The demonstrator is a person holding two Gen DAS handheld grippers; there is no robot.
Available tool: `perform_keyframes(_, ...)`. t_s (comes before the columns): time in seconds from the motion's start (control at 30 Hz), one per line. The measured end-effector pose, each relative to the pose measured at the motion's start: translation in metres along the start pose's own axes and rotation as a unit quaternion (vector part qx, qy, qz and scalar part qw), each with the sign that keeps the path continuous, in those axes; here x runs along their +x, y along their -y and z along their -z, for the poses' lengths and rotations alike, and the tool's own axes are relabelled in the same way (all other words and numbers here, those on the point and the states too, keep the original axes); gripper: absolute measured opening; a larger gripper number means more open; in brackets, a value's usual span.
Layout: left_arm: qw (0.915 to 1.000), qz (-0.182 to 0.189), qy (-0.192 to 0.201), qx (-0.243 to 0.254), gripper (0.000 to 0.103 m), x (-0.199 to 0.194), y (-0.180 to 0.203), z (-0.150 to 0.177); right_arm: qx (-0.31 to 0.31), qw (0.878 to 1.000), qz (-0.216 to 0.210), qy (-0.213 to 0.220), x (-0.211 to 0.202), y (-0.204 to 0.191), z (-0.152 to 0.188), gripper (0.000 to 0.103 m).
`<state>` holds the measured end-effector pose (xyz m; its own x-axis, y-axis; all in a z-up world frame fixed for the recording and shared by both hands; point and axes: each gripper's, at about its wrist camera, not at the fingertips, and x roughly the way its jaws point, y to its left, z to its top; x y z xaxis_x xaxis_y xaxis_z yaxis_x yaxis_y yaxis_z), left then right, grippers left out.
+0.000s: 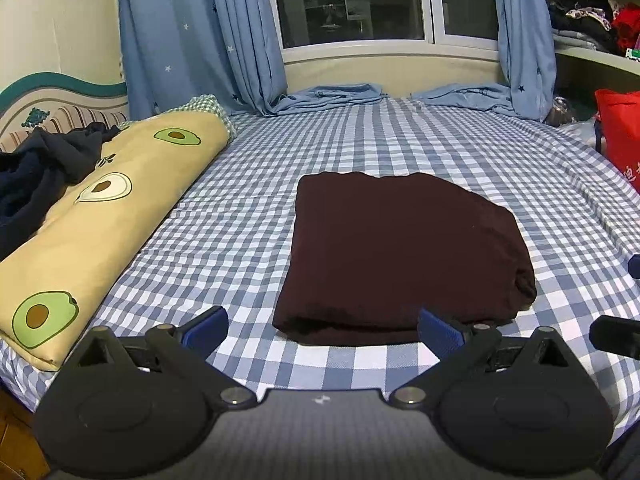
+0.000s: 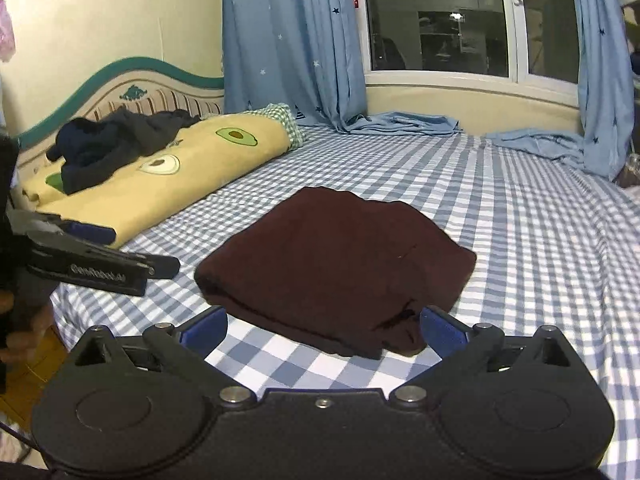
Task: Fold small clothes
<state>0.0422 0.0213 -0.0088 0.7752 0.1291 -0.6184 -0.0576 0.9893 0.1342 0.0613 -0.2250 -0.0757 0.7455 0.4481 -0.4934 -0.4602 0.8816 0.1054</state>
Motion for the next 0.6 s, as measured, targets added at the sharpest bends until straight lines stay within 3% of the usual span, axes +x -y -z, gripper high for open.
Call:
perform_keyframes(0.3, 0.9992, 0.034, -0.017, -0.012, 0.102, 0.007, 0.0, 0.002, -0.03, 0.999, 0.02, 0.0, -0.001, 0.002, -0.005, 0.102)
perform_keyframes(0.6, 0.9984, 0.044, -0.023, -0.027, 0.102, 0.015, 0.0, 0.002, -0.002, 1.0, 0.025, -0.012, 0.003, 0.023, -0.003, 0.102)
